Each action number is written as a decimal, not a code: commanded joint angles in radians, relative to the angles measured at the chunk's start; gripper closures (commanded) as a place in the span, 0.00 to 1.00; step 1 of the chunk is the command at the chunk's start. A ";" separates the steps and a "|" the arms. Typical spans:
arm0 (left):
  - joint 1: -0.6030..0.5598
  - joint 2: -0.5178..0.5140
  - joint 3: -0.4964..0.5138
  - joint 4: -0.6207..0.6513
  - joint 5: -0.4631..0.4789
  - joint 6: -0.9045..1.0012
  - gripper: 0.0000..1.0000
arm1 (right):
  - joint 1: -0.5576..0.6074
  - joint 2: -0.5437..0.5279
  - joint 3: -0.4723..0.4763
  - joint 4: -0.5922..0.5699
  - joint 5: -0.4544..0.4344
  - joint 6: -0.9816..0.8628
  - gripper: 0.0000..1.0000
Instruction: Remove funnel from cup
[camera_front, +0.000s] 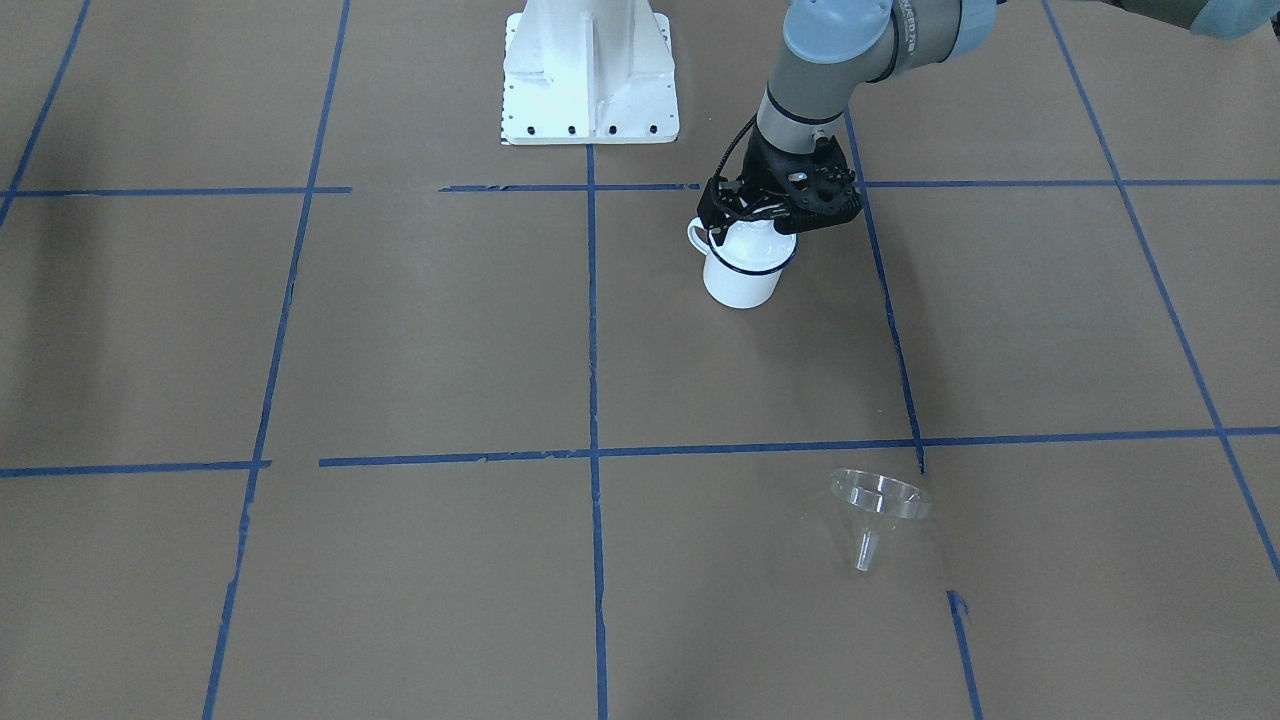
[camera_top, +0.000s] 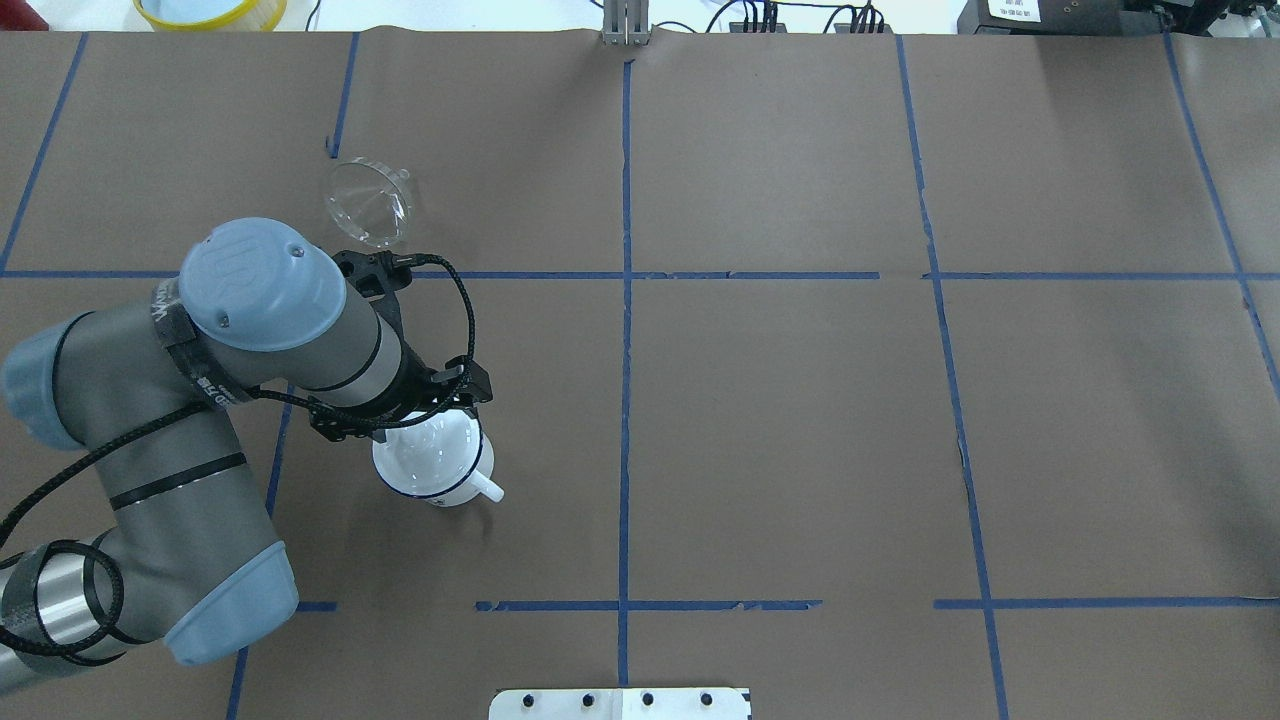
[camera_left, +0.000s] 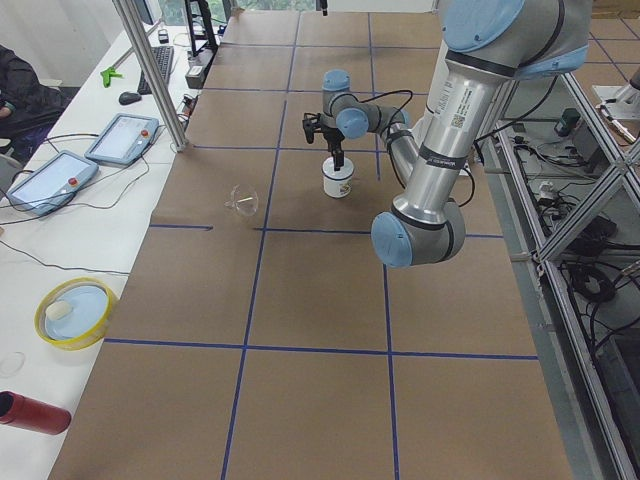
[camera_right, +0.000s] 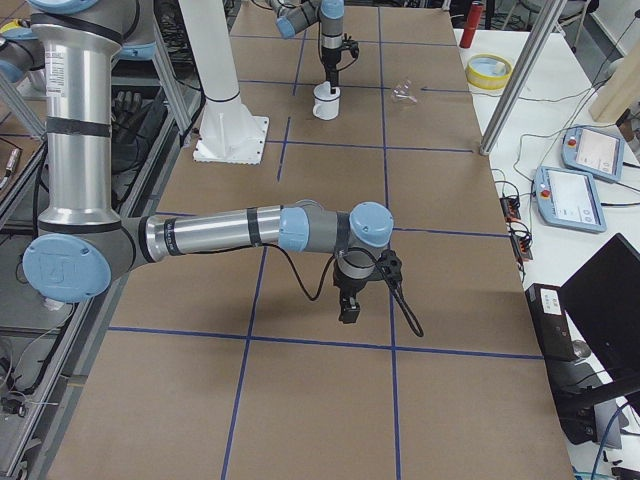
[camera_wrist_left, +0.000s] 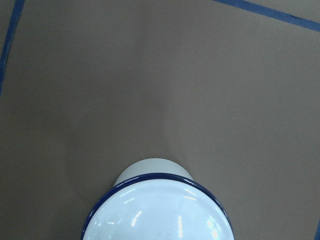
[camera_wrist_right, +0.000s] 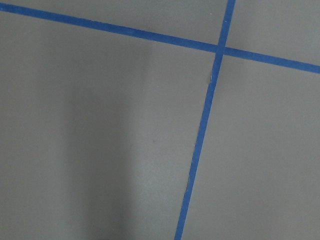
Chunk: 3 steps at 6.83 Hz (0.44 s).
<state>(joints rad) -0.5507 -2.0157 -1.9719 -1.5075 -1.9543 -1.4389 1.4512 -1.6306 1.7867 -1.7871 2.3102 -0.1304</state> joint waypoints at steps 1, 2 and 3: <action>0.000 0.000 -0.005 0.001 0.000 0.000 0.00 | 0.000 0.000 0.000 -0.002 0.000 0.000 0.00; -0.006 -0.001 -0.021 0.007 0.000 0.000 0.00 | 0.000 0.000 0.000 0.000 0.000 0.000 0.00; -0.053 0.000 -0.062 0.016 0.000 0.002 0.00 | 0.000 0.000 0.000 0.000 0.000 0.000 0.00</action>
<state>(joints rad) -0.5661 -2.0163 -1.9968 -1.5003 -1.9543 -1.4385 1.4512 -1.6306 1.7871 -1.7875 2.3102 -0.1304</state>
